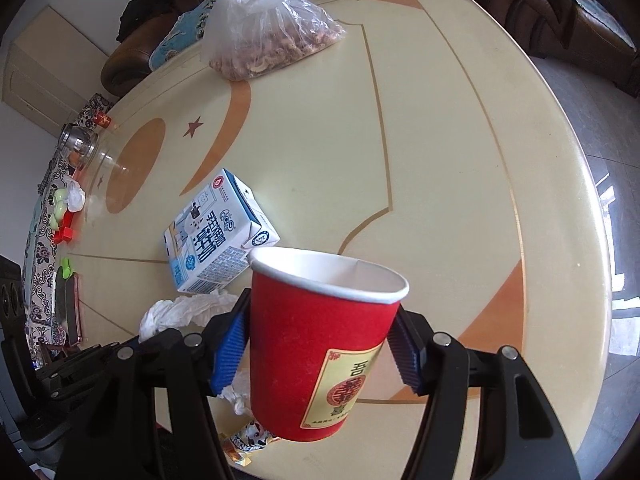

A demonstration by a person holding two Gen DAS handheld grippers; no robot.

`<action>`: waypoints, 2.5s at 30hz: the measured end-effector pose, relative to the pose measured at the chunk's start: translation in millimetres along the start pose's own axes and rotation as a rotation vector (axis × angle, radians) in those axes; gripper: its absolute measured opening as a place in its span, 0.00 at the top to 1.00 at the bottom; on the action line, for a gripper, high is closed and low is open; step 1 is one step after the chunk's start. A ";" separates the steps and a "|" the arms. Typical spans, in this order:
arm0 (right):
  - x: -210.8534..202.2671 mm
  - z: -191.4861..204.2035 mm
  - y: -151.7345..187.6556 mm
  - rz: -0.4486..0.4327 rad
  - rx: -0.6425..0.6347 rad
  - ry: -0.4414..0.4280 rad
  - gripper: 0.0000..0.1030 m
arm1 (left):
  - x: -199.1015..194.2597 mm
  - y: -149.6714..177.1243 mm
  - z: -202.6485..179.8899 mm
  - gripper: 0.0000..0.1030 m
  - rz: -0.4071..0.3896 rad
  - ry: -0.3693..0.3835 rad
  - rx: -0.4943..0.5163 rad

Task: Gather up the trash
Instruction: 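Carry the tissue and red cup with both tools over the pink bin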

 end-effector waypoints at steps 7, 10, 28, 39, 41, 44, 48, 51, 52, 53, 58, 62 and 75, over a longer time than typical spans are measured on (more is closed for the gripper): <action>-20.3 -0.8 3.9 -0.024 -0.016 0.018 0.40 | -30.2 -7.3 0.6 0.84 -0.071 -0.034 0.036; -31.2 2.2 6.2 -0.037 -0.029 0.025 0.40 | -48.4 -5.0 3.1 0.84 -0.106 -0.053 0.057; -131.9 54.9 66.7 -0.158 -0.203 0.062 0.40 | -146.9 63.5 19.5 0.84 -0.271 -0.106 0.162; -167.4 95.8 148.3 -0.193 -0.351 0.063 0.40 | -162.5 131.3 15.4 0.84 -0.313 -0.081 0.219; -167.9 101.7 163.0 -0.191 -0.372 0.062 0.40 | -163.2 140.7 13.8 0.84 -0.318 -0.076 0.228; -167.7 109.7 182.5 -0.192 -0.407 0.076 0.40 | -160.3 154.5 12.8 0.84 -0.320 -0.085 0.241; -166.3 114.6 204.5 -0.183 -0.430 0.077 0.40 | -149.8 173.9 14.1 0.84 -0.302 -0.083 0.253; -166.0 114.8 221.5 -0.186 -0.448 0.096 0.40 | -139.6 186.6 15.8 0.84 -0.284 -0.076 0.257; -165.0 114.8 227.0 -0.183 -0.456 0.103 0.40 | -135.5 190.6 15.9 0.84 -0.279 -0.074 0.260; -163.6 115.2 231.8 -0.181 -0.460 0.109 0.40 | -131.2 194.3 15.8 0.84 -0.273 -0.076 0.262; -154.1 110.3 251.5 -0.162 -0.459 0.112 0.40 | -105.1 213.9 11.3 0.84 -0.226 -0.061 0.283; -141.9 102.6 266.3 -0.144 -0.441 0.110 0.40 | -84.7 225.7 7.0 0.84 -0.201 -0.067 0.299; -87.9 60.1 288.6 -0.075 -0.358 0.134 0.40 | -14.0 249.3 -0.6 0.84 -0.070 -0.067 0.342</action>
Point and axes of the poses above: each gripper's, at about its wrist camera, not at the fingertips, and x roughly the way its jaws point, z to its left, y to its underside, the point moved 6 cm from there along x, roughly the way its jaws point, and after that the axes turned 9 degrees about -y, right-handed, at the moved point
